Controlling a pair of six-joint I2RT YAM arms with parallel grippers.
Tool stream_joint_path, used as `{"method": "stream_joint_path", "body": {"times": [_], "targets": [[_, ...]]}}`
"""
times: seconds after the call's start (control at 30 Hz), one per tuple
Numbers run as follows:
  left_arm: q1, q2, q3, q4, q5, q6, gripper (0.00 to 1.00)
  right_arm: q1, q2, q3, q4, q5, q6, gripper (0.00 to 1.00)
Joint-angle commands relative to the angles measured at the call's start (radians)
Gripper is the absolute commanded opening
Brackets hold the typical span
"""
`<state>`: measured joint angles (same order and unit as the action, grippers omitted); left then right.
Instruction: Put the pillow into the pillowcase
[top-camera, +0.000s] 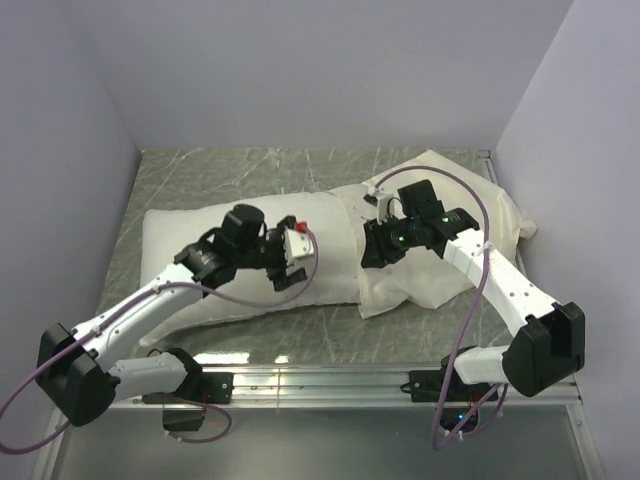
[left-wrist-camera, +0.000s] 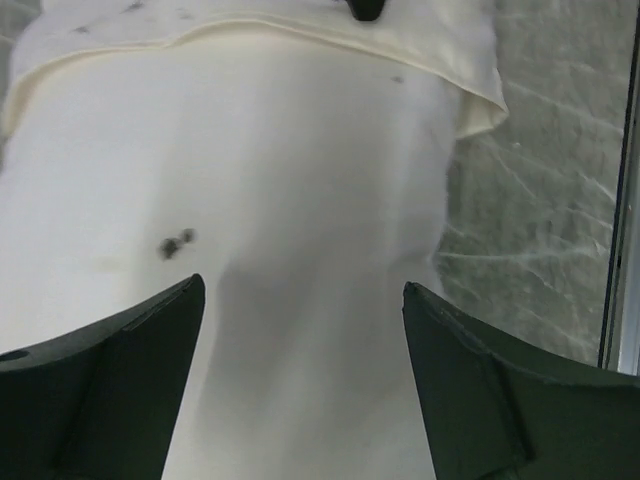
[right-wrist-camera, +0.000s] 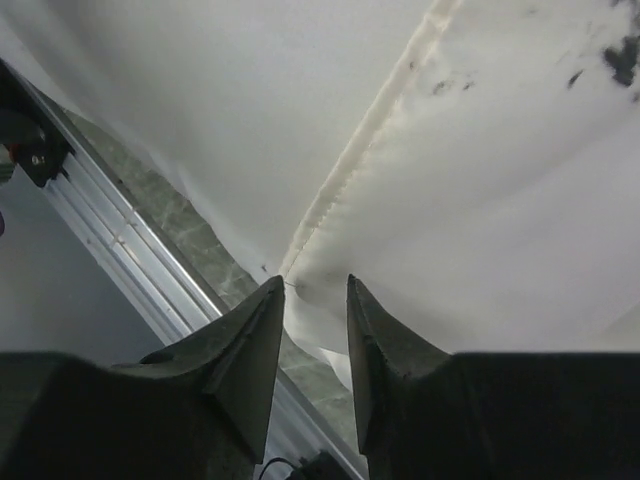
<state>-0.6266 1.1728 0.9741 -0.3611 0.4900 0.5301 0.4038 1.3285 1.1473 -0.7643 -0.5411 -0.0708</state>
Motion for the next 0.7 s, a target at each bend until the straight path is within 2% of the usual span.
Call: {"method": "stream_joint_path", "body": {"times": [0.0, 0.03, 0.07, 0.1, 0.2, 0.33, 0.43, 0.47, 0.5, 0.57, 0.6, 0.67], "targets": [[-0.112, -0.056, -0.096, 0.059, -0.112, 0.064, 0.85, 0.003, -0.092, -0.075, 0.048, 0.017, 0.006, 0.41], [-0.143, -0.070, -0.127, 0.082, -0.137, 0.071, 0.86, -0.002, -0.180, -0.133, 0.057, 0.026, -0.013, 0.46], [-0.175, -0.100, -0.162, 0.108, -0.212, 0.085, 0.86, 0.000, -0.214, -0.149, 0.062, 0.064, -0.029, 0.55], [-0.241, -0.110, -0.242, 0.182, -0.259, 0.103, 0.87, -0.003, -0.230, -0.153, 0.037, 0.084, -0.047, 0.59], [-0.327, -0.084, -0.349, 0.328, -0.425, 0.182, 0.89, -0.019, -0.171, -0.127, -0.056, 0.112, -0.118, 0.60], [-0.355, 0.078, -0.336, 0.488, -0.562, 0.190, 0.86, -0.005, -0.005, -0.146, -0.132, 0.219, -0.201, 0.58], [-0.311, 0.278, -0.220, 0.496, -0.542, 0.070, 0.70, -0.029, 0.069, -0.143, -0.018, 0.277, -0.182, 0.58], [-0.276, 0.312, -0.134, 0.481, -0.518, 0.026, 0.58, -0.058, 0.086, -0.124, 0.034, 0.296, -0.169, 0.58], [-0.262, 0.344, -0.094, 0.467, -0.499, -0.052, 0.53, -0.086, 0.101, -0.095, 0.042, 0.303, -0.141, 0.57], [-0.211, 0.415, 0.005, 0.441, -0.437, -0.117, 0.42, -0.152, 0.118, -0.009, 0.045, 0.247, -0.112, 0.56], [-0.200, 0.432, 0.030, 0.439, -0.418, -0.160, 0.37, -0.233, 0.085, 0.003, 0.062, 0.219, -0.092, 0.56], [-0.170, 0.479, 0.095, 0.418, -0.375, -0.188, 0.27, -0.285, 0.032, 0.003, 0.082, 0.142, -0.092, 0.56]]}}
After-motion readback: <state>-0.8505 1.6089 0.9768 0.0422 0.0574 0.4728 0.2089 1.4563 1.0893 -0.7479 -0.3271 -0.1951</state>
